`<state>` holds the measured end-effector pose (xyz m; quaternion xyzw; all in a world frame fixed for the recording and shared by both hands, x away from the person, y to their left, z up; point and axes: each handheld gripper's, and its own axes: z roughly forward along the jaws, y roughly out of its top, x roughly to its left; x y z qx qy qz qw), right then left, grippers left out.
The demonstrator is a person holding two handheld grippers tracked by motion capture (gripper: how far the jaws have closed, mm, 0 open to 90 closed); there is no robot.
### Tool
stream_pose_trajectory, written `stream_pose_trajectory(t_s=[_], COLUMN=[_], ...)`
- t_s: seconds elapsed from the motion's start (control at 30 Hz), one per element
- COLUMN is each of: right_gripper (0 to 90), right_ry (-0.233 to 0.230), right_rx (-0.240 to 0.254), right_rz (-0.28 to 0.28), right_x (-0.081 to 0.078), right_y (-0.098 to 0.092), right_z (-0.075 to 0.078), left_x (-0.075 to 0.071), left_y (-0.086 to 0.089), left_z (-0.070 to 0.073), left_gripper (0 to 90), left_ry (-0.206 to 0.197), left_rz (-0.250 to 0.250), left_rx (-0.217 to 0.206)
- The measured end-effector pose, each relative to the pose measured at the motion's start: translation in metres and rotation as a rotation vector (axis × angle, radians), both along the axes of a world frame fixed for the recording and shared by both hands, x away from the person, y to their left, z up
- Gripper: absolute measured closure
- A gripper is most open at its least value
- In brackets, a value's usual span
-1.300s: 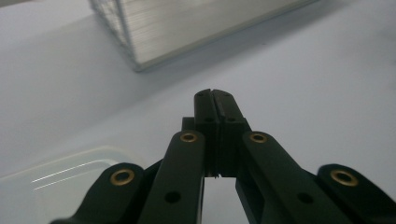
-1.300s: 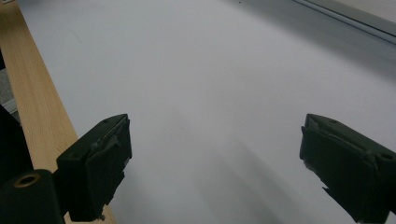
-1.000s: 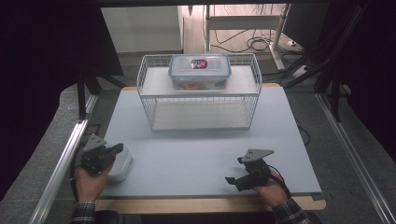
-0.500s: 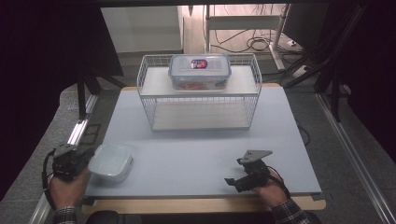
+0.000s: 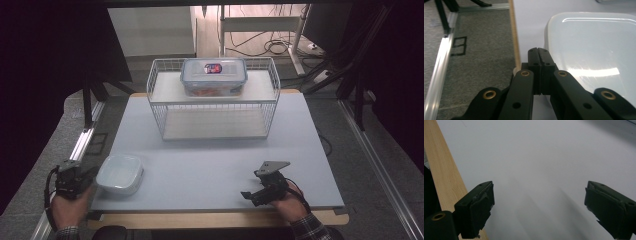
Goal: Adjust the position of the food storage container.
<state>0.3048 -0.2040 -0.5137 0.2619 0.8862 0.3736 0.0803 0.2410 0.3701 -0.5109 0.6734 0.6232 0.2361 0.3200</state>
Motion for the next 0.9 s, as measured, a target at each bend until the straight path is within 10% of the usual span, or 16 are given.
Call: stream_pose_trajectory(t_s=[0.9], right_gripper=[9.3], right_ry=[0.012], right_rx=[-0.017], right_rz=[0.004], right_x=[0.001], right_y=[0.002], right_z=[-0.004], left_x=[0.022], left_y=[-0.085], left_z=[0.007], left_gripper=[90.0], left_ry=[0.027], left_rz=[-0.243], left_rx=[-0.017])
